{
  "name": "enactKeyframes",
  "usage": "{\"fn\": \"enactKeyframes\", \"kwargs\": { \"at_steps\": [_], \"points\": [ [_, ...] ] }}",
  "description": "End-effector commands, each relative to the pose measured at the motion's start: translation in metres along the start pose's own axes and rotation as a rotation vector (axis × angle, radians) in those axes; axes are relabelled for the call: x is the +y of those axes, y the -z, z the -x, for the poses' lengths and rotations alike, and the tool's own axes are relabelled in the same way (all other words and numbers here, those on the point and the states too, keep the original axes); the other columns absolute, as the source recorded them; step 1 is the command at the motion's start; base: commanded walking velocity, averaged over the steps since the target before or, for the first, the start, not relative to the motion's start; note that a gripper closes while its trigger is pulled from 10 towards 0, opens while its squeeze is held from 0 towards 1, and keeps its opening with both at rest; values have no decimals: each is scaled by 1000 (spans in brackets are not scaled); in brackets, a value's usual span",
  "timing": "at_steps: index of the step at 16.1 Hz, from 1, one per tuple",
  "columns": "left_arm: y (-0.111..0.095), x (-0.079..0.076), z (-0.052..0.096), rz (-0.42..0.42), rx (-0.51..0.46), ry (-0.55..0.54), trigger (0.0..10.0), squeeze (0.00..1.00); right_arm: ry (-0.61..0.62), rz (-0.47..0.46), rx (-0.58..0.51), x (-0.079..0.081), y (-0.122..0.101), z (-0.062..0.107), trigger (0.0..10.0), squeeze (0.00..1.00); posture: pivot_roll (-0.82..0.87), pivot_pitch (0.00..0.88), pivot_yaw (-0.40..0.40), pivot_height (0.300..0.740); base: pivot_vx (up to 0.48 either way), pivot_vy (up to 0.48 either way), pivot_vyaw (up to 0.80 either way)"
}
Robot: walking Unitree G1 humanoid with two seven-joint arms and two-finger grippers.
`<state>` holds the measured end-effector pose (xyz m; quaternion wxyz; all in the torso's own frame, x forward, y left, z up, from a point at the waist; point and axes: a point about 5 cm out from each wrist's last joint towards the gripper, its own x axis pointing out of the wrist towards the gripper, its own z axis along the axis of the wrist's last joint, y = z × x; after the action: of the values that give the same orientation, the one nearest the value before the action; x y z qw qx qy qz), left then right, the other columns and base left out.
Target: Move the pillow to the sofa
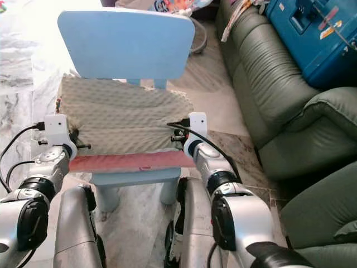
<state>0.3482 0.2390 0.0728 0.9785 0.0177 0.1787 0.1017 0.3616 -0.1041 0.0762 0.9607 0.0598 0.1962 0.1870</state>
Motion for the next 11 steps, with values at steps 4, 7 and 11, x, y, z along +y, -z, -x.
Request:
{"fn": "enactKeyframes", "kwargs": {
  "at_steps": [4, 7, 11],
  "points": [
    [-32, 5, -1, -59, -177, 4, 0, 0, 6, 96, -78, -26, -11, 12, 0, 0, 39, 0, -103, 488, 0, 0, 0],
    [-26, -7, 13, -70, -314, 120, 0, 0, 54, 126, -185, -38, 10, 32, 0, 0, 31, 0, -63, 488, 0, 0, 0],
    [6, -34, 49, -9, -356, 293, 0, 0, 159, 171, -346, -32, 35, 74, 0, 0, 40, 0, -56, 488, 0, 0, 0]
  ]
}}
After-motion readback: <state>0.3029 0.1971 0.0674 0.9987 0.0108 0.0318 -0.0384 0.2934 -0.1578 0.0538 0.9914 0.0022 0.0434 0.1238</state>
